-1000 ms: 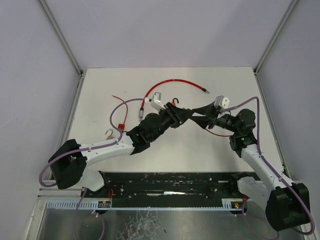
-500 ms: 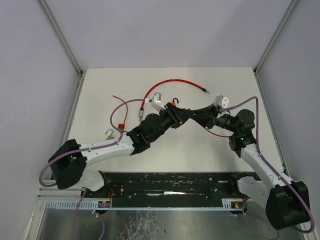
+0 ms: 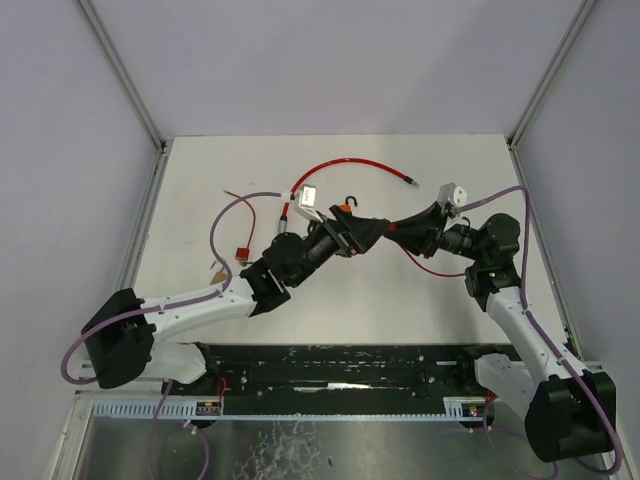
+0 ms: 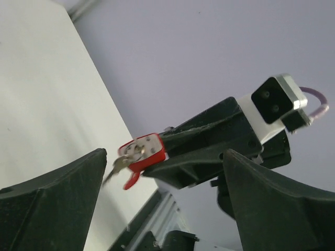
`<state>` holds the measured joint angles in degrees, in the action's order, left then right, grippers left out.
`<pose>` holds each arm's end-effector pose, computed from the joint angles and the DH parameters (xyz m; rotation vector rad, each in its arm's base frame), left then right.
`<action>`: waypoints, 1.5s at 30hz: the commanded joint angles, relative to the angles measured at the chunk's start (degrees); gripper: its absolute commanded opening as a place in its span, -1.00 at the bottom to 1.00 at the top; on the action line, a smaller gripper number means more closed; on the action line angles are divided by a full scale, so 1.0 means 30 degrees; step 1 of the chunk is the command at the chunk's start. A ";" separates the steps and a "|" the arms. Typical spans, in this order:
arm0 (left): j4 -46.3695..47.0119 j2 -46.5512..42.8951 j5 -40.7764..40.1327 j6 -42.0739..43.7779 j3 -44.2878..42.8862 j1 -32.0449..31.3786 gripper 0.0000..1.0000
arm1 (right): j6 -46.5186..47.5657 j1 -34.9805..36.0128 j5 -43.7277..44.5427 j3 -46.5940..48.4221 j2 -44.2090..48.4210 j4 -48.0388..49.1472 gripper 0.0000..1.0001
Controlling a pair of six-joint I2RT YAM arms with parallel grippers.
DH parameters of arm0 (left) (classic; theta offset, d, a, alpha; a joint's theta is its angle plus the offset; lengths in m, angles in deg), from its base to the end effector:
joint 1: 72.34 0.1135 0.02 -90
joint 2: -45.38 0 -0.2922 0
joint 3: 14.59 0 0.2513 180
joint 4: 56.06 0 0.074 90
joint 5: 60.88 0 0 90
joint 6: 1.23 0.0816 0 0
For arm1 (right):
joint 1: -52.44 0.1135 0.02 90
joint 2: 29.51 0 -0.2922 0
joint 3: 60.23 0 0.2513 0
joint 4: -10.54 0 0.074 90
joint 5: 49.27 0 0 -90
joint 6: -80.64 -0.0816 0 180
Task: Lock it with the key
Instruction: Adjust the lock.
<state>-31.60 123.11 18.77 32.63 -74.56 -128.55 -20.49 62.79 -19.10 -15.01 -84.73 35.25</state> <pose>0.2071 -0.2831 0.3404 -0.1646 1.6263 -1.4370 0.1959 0.1075 0.3391 -0.9006 1.2247 0.9832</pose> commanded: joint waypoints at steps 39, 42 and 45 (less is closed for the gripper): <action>1.7739 0.3967 1.5264 1.4464 0.3682 0.3364 0.04 | 0.5924 -0.0854 -0.9071 0.5017 -0.0760 -1.0906 -1.00; 1.7695 0.4026 1.5100 1.4516 0.3669 0.3377 -0.02 | 0.5917 -0.0747 -0.9061 0.4947 -0.0669 -1.0853 -1.00; 1.7643 0.4266 1.5266 1.4260 0.3467 0.3332 -0.09 | 0.5913 -0.0646 -0.9012 0.4872 -0.0708 -1.0799 -1.00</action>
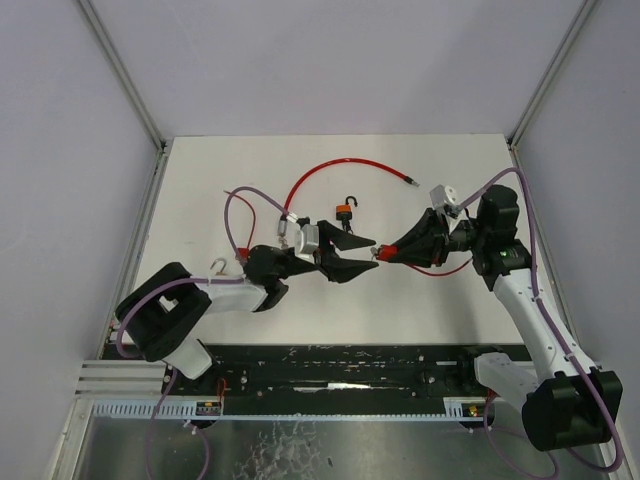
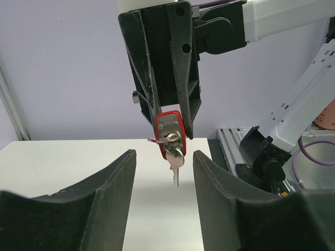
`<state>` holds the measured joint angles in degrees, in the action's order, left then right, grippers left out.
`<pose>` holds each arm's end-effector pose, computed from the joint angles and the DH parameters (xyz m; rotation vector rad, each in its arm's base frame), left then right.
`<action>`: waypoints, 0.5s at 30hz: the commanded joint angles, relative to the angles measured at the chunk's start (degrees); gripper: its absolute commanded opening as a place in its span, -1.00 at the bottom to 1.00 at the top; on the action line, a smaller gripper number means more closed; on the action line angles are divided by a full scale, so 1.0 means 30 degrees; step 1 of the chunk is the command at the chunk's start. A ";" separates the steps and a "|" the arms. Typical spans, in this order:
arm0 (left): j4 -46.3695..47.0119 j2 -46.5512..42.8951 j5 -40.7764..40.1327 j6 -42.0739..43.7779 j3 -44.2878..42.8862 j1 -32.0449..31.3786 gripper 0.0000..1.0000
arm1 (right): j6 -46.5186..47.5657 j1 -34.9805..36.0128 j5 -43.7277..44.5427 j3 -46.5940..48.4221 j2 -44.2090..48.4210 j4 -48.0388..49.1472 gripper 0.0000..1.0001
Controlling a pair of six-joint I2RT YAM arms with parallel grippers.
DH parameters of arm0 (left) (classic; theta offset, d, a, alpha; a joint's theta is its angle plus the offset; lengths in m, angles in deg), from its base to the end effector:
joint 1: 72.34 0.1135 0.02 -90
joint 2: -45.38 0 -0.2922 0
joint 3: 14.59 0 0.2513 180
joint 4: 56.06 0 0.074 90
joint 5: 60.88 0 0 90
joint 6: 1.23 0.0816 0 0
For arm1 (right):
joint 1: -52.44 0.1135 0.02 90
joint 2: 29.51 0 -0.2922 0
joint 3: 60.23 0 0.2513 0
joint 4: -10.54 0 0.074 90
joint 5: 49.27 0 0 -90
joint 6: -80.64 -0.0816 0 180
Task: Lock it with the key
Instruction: Adjust the lock.
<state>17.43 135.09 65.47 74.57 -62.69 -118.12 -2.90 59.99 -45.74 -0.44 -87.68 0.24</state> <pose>0.1920 -0.2667 0.3126 0.8836 0.8425 -1.2444 0.1828 0.1064 0.3569 -1.2509 1.2110 1.2845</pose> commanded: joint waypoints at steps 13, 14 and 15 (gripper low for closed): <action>0.1132 0.0566 0.0366 0.0137 -0.0813 -0.0322 -0.37 | 0.0044 0.0613 0.0274 -0.0200 -0.0033 0.1068 -1.00; 0.1132 0.0587 0.0361 0.0133 -0.0818 -0.0315 -0.37 | 0.0048 0.0617 0.0314 -0.0222 -0.0055 0.1099 -1.00; 0.1132 0.0571 0.0376 0.0070 -0.0818 -0.0314 -0.39 | 0.0045 0.0632 0.0367 -0.0236 -0.0065 0.1114 -1.00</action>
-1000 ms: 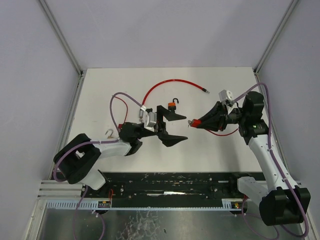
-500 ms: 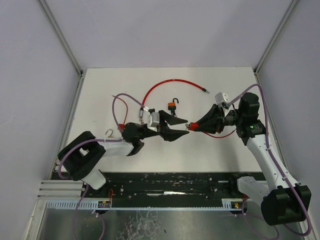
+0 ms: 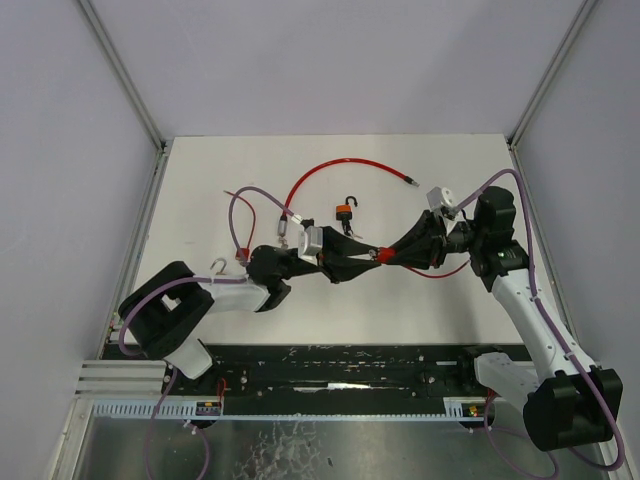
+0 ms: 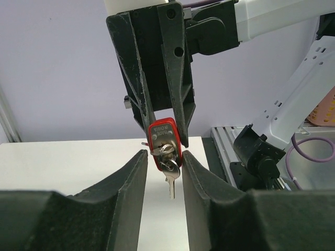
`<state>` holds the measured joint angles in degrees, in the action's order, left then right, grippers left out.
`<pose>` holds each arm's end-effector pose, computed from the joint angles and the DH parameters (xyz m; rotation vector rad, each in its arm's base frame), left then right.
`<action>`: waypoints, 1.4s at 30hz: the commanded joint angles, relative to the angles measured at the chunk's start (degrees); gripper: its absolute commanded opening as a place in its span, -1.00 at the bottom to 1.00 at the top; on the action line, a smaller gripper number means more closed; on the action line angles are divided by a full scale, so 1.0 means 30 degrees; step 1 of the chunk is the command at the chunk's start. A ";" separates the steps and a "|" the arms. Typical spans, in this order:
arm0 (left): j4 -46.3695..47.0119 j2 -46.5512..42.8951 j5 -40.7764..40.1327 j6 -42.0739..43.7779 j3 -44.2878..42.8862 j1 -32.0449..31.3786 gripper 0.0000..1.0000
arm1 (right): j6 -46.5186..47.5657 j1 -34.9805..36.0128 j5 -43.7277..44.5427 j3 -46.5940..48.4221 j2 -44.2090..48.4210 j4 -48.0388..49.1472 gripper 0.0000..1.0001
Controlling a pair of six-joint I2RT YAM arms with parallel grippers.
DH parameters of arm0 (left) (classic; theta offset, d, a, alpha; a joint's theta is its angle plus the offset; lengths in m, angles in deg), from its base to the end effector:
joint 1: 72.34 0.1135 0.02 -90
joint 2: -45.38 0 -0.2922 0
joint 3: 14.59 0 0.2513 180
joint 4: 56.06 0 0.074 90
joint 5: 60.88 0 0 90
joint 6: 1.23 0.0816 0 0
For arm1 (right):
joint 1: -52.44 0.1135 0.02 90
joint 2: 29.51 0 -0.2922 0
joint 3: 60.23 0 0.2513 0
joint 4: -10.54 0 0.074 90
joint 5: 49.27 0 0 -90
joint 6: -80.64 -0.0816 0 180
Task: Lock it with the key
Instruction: Adjust the lock.
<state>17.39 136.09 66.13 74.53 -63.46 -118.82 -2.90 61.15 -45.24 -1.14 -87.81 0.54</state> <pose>0.1912 -0.2727 0.3110 0.9015 0.8394 -1.2611 0.1818 0.1102 0.3528 -1.2570 1.2138 1.2986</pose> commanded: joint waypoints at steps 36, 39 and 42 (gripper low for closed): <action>0.1381 -0.0201 0.0848 -0.1811 -0.0442 0.0986 -1.00 | 0.4690 0.0246 0.3281 -0.0098 0.0498 -0.2867 0.38; 0.1377 -0.0179 0.0440 -0.1892 -0.0416 0.1039 -1.00 | 0.3123 0.0284 0.3337 -0.0936 0.0421 -0.0951 0.40; 0.1410 -0.0128 0.0245 -0.2027 -0.0439 0.1097 -1.00 | 0.1499 0.0590 0.4160 -0.1676 0.0348 0.1229 0.38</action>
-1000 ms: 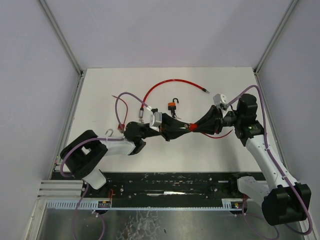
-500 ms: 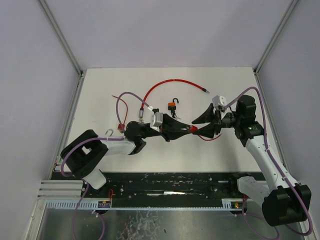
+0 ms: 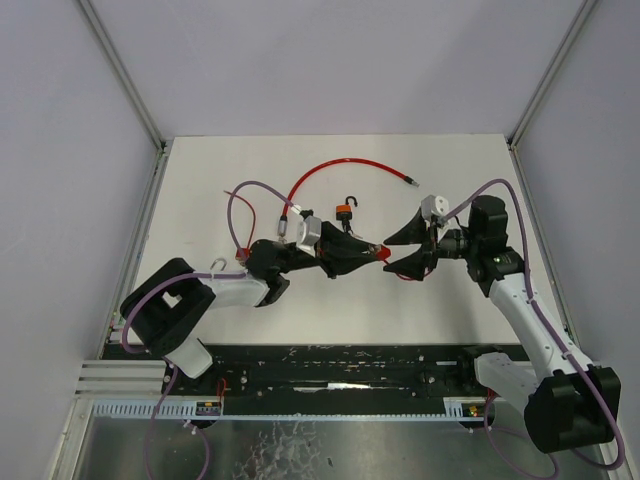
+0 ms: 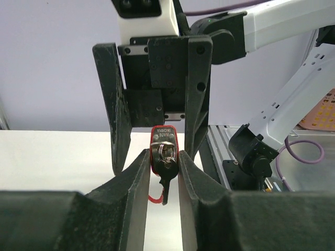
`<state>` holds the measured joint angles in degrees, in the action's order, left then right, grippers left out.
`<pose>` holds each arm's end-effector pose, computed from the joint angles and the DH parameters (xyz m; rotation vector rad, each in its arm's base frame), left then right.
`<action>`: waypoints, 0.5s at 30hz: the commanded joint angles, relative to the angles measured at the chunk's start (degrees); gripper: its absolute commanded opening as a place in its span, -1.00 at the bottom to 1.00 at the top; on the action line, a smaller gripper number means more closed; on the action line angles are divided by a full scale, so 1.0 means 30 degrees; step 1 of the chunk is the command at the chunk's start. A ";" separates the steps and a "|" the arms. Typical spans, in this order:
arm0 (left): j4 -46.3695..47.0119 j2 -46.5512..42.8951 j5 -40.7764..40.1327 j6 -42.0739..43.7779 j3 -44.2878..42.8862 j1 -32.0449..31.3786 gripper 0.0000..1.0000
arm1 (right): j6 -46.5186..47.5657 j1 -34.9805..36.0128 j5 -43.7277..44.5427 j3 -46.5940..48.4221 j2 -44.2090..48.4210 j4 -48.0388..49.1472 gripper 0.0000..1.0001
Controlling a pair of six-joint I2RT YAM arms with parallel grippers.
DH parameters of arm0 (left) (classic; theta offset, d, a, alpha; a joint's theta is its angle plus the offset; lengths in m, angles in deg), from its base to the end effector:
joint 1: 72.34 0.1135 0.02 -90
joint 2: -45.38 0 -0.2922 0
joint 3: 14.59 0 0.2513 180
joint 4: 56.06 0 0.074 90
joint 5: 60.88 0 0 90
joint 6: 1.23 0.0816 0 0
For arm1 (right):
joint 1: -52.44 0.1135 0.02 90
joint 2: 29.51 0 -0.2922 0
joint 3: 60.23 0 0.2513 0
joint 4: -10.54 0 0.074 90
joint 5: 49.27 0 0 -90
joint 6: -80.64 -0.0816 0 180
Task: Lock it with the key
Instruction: Adjust the lock.
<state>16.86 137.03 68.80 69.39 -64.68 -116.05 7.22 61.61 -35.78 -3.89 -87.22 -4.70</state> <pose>0.2049 -0.2680 0.3101 0.8912 0.8949 -1.3166 0.1890 0.1109 0.3279 -1.2114 1.2849 1.1246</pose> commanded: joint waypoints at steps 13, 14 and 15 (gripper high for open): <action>0.1629 -0.0134 -0.0690 -0.0754 -0.0271 0.0171 -1.00 | -0.2445 0.1533 0.2064 -0.1020 -0.0022 0.4122 -0.32; 0.1642 -0.0119 -0.0703 -0.0789 -0.0254 0.0174 -1.00 | -0.2460 0.1568 0.2018 -0.1005 -0.0012 0.4145 -0.43; 0.1643 -0.0106 -0.0723 -0.0826 -0.0281 0.0167 -1.00 | -0.2451 0.1598 0.1961 -0.0992 -0.0018 0.4140 -0.52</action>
<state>16.93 137.03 67.29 67.76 -64.68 -115.68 0.82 65.63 -30.23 -7.08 -87.50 4.04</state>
